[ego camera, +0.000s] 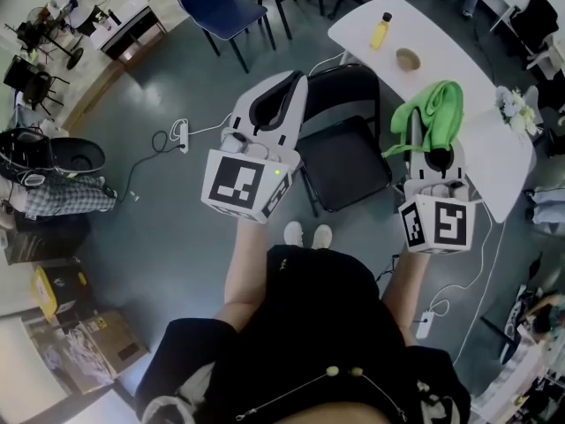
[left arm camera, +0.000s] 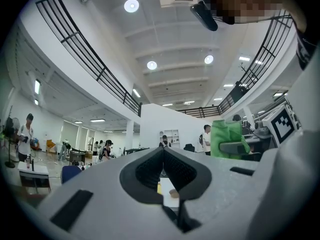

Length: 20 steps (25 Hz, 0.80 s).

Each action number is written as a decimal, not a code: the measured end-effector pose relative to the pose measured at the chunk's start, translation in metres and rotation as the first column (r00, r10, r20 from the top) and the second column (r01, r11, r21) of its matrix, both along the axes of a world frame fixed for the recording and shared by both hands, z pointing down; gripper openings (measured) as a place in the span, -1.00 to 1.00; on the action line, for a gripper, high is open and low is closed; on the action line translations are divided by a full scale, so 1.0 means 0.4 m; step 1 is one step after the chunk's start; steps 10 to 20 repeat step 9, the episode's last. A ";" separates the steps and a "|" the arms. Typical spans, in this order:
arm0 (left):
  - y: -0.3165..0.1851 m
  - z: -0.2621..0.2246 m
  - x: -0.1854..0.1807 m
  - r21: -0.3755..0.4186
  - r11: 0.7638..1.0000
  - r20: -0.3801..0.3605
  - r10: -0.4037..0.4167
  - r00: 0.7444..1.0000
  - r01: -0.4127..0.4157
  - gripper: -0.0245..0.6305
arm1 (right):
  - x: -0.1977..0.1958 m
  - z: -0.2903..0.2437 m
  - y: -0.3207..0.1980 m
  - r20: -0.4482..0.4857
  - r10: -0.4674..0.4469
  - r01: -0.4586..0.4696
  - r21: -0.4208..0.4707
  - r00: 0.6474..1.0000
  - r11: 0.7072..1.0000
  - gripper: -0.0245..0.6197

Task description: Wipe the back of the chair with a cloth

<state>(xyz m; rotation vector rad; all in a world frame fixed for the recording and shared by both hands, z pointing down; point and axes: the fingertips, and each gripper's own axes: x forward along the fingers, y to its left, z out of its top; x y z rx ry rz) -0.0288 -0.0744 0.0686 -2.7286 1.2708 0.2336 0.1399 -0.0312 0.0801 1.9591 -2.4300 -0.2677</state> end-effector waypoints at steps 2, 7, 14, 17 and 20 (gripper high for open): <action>0.003 0.004 0.007 -0.004 1.000 0.000 0.004 1.000 -0.004 -0.91 | 0.011 0.002 0.004 -0.002 0.008 -0.008 -0.001 1.000 1.000 -0.80; 0.014 -0.004 0.017 0.001 1.000 0.003 0.010 1.000 -0.010 -0.91 | 0.017 -0.005 0.012 -0.010 0.012 -0.012 0.006 1.000 1.000 -0.80; 0.016 -0.007 0.017 0.004 1.000 0.005 0.009 1.000 -0.009 -0.91 | 0.013 -0.007 0.013 -0.019 0.010 -0.010 0.006 1.000 1.000 -0.80; 0.016 -0.007 0.017 0.004 1.000 0.005 0.009 1.000 -0.009 -0.91 | 0.013 -0.007 0.013 -0.019 0.010 -0.010 0.006 1.000 1.000 -0.80; 0.016 -0.007 0.017 0.004 1.000 0.005 0.009 1.000 -0.009 -0.91 | 0.013 -0.007 0.013 -0.019 0.010 -0.010 0.006 1.000 1.000 -0.80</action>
